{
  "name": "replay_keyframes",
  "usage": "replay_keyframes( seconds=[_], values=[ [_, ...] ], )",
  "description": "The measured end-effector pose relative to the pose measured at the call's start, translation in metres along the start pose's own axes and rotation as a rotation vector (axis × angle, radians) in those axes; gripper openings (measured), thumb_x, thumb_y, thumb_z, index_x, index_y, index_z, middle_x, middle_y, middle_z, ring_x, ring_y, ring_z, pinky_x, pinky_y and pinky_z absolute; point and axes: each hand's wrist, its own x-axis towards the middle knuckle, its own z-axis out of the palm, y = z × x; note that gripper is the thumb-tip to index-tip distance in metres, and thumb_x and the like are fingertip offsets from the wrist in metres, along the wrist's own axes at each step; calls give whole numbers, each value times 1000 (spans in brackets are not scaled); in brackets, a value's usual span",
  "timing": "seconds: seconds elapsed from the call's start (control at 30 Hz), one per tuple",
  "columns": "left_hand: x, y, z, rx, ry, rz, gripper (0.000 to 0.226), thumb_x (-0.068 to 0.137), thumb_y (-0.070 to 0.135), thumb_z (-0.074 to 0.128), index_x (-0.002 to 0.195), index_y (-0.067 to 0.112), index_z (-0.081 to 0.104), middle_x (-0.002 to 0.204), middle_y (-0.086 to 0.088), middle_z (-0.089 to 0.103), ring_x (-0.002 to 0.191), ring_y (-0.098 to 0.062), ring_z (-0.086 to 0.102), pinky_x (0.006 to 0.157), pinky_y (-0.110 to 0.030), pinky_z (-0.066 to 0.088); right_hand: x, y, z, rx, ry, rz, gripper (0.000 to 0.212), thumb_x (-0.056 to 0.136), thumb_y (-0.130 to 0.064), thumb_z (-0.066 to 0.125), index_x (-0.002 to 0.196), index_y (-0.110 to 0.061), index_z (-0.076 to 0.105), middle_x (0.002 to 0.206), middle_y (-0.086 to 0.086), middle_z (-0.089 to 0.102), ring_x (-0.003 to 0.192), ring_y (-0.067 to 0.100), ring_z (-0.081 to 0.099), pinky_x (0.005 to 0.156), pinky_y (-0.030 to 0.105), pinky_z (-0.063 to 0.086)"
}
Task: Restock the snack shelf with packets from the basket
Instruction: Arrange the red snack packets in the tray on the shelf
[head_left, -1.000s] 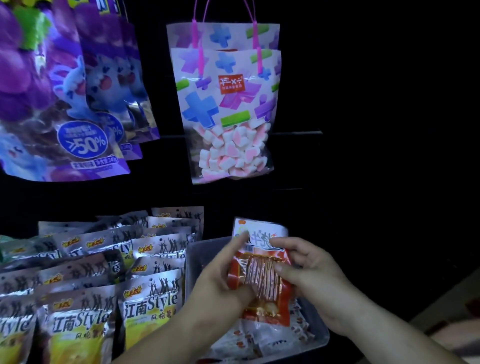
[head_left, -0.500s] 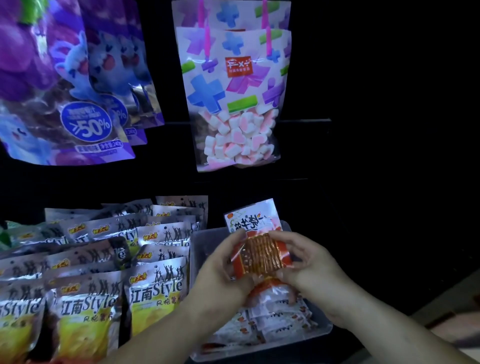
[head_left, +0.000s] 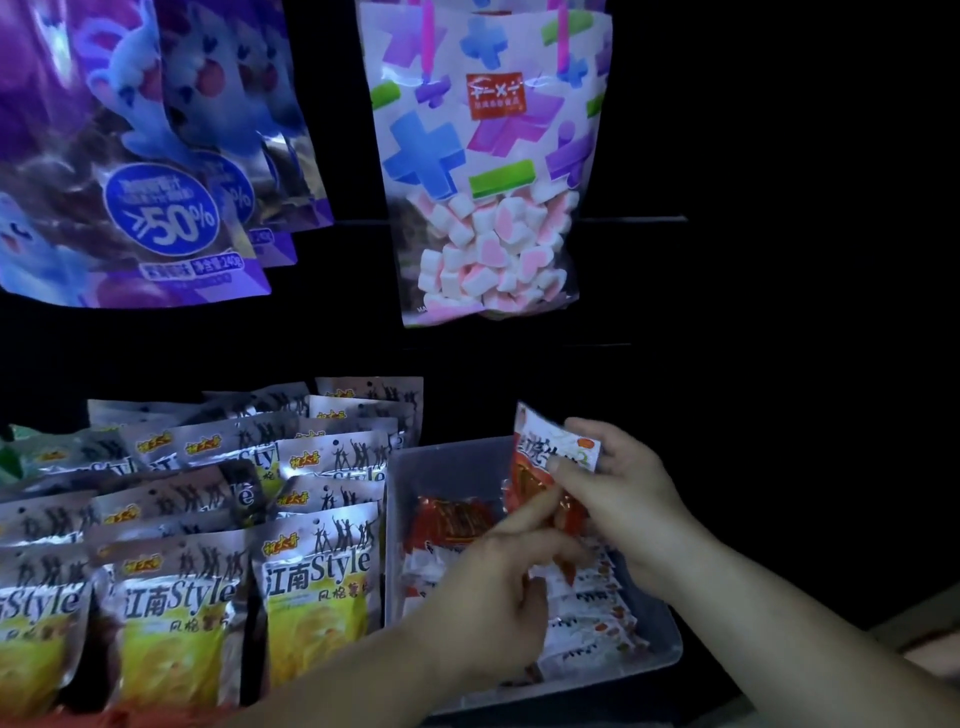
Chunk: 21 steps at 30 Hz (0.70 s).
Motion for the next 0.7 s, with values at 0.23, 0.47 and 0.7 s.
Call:
replay_keyframes(
  seconds=[0.23, 0.47, 0.7],
  values=[
    [25, -29, -20, -305, 203, -397, 37, 92, -15, 54, 96, 18, 72, 114, 1, 72, 68, 9, 63, 63, -12, 51, 47, 23, 12, -330, -50, -310, 24, 100, -10, 64, 94, -33, 72, 97, -14, 71, 93, -6, 63, 79, 7, 46],
    [8, -85, -36, -214, 207, -588, 32, 93, -4, 63, 96, 26, 71, 88, 5, 76, 72, -16, 68, 62, -30, 55, 54, 56, 7, -1053, -211, -8, 26, 96, -5, 61, 118, -15, 71, 122, 7, 69, 112, 24, 64, 94, 35, 54],
    [-33, -113, -56, 339, 9, -347, 26, 84, 29, 81, 106, 39, 71, 113, 17, 67, 105, -4, 63, 91, -23, 53, 21, 57, 28, -918, -421, -80, 38, 100, -24, 64, 136, -37, 60, 129, -7, 64, 108, 15, 67, 92, 31, 57]
  ],
)
